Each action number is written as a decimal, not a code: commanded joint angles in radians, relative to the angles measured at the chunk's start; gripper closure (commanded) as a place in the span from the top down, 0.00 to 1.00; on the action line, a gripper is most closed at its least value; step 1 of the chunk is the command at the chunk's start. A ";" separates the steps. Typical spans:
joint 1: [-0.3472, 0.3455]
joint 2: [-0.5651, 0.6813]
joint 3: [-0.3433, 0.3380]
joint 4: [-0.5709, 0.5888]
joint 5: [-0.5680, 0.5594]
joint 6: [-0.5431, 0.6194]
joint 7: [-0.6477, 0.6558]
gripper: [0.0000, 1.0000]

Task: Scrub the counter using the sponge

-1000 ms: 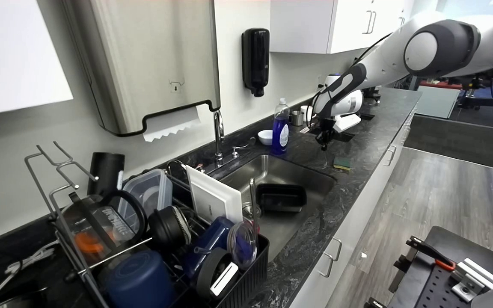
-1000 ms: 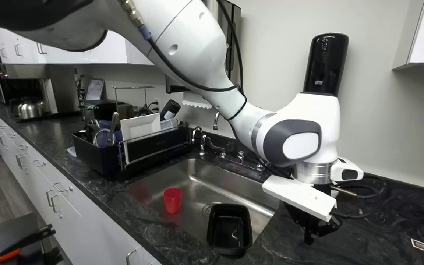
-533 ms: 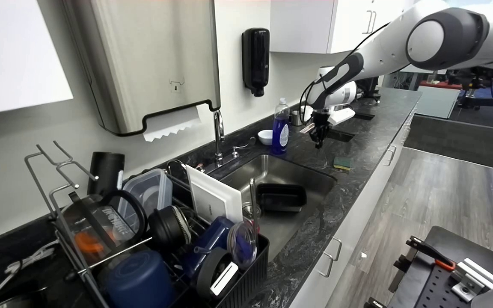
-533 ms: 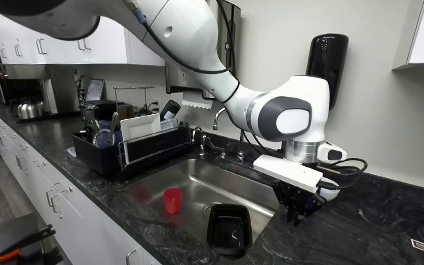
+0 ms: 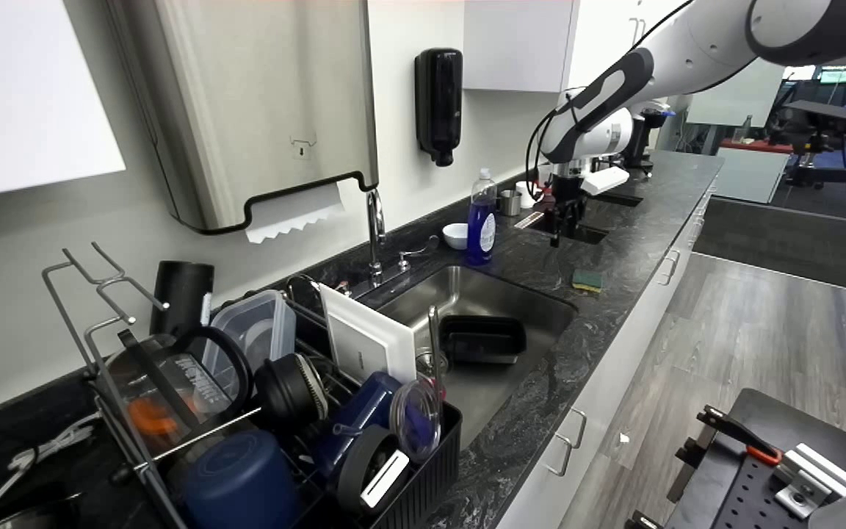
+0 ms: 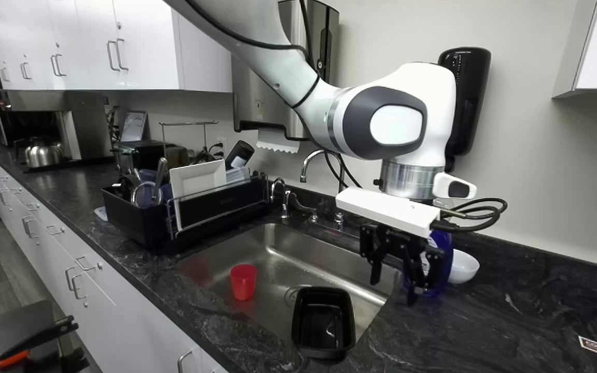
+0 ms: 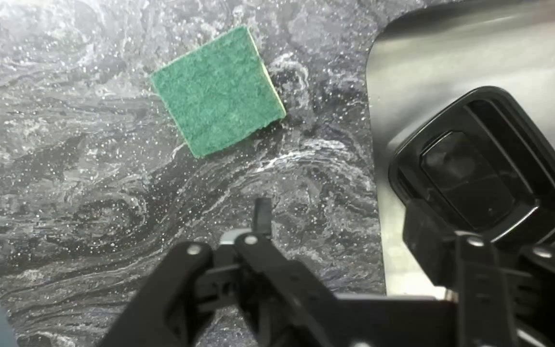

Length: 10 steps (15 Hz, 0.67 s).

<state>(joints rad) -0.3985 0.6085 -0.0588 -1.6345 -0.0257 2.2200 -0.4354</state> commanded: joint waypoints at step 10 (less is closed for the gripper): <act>0.066 -0.167 -0.012 -0.260 0.002 0.028 -0.015 1.00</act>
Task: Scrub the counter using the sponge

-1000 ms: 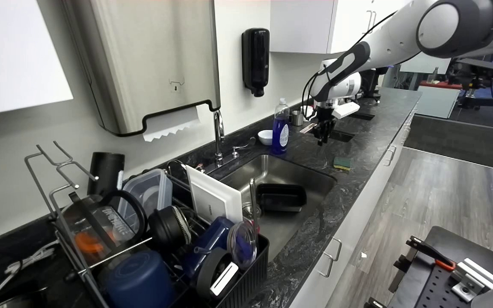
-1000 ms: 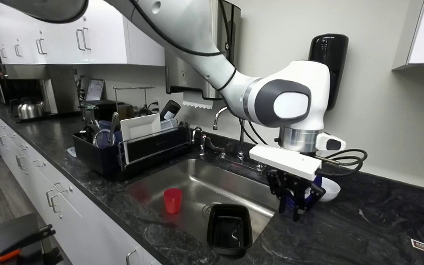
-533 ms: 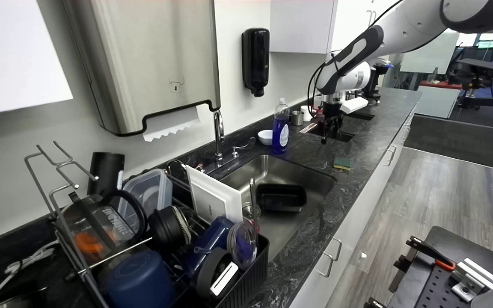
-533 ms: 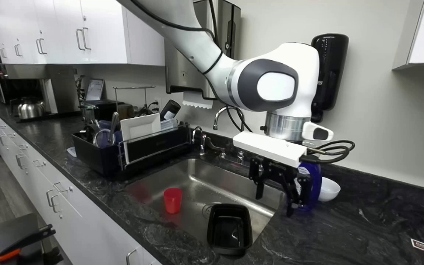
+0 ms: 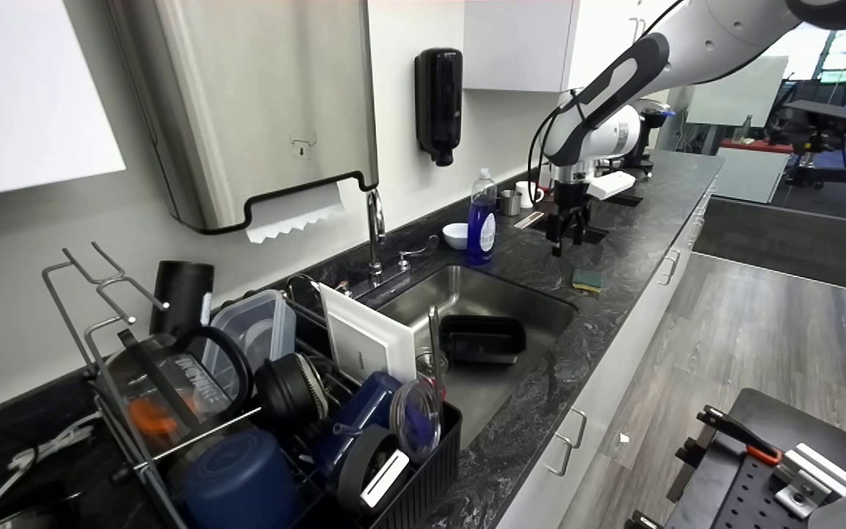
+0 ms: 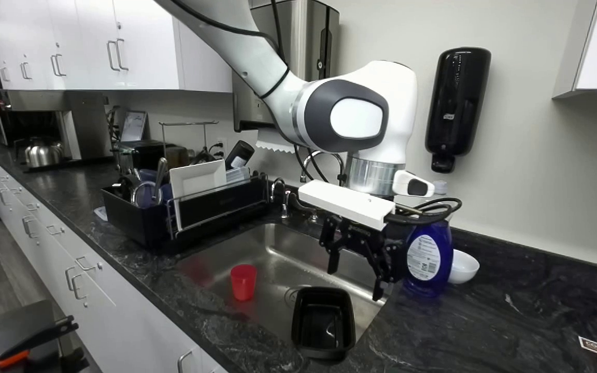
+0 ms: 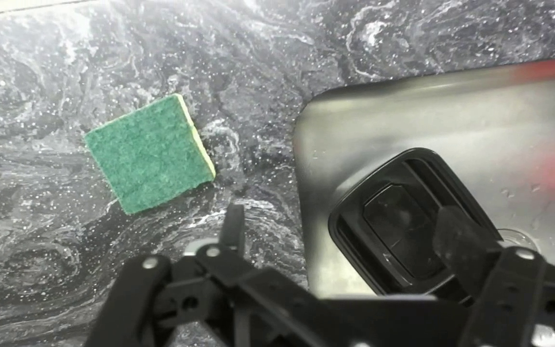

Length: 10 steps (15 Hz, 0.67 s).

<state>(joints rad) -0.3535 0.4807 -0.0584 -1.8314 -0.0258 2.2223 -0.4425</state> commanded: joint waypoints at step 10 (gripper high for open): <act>0.033 -0.013 -0.021 -0.035 -0.001 -0.003 -0.003 1.00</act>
